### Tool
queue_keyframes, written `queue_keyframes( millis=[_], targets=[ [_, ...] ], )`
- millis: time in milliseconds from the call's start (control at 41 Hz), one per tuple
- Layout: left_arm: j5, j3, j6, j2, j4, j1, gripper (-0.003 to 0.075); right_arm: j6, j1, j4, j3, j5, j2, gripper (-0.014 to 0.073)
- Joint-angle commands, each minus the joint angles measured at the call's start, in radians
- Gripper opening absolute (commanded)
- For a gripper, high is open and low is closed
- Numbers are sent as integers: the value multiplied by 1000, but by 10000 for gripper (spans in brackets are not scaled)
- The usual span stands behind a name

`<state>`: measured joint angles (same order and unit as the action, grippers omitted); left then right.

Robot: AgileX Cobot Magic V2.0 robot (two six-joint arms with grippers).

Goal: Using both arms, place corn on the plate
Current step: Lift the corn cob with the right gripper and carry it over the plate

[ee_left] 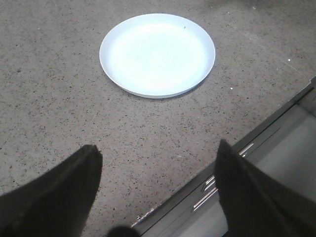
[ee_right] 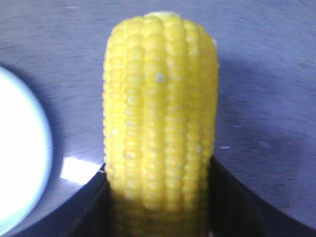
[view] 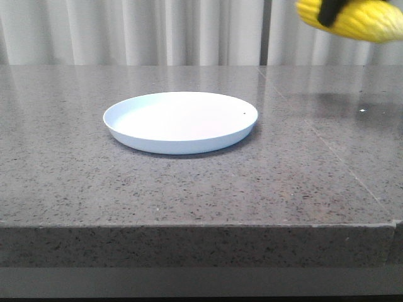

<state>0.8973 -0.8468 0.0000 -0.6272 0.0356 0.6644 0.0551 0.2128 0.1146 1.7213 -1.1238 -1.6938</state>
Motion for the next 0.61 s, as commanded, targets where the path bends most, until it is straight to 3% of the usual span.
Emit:
queue_keyframes(
  millis=[0,122,269,586],
  targets=[
    [-78,-27,-6,-2,-6,8,480,9,82,31,86,-42,50,259],
    [-78,-27,-6,-2,-6,8,480,1,200,36,106,-21,44,259],
    [-78,-27,-6,-2,-6,8,480,-108,296,36,106,39,7,259],
    [-78,-27,-6,-2,-6,8,480,-312,336,35,106,219,-159,259]
  ],
)
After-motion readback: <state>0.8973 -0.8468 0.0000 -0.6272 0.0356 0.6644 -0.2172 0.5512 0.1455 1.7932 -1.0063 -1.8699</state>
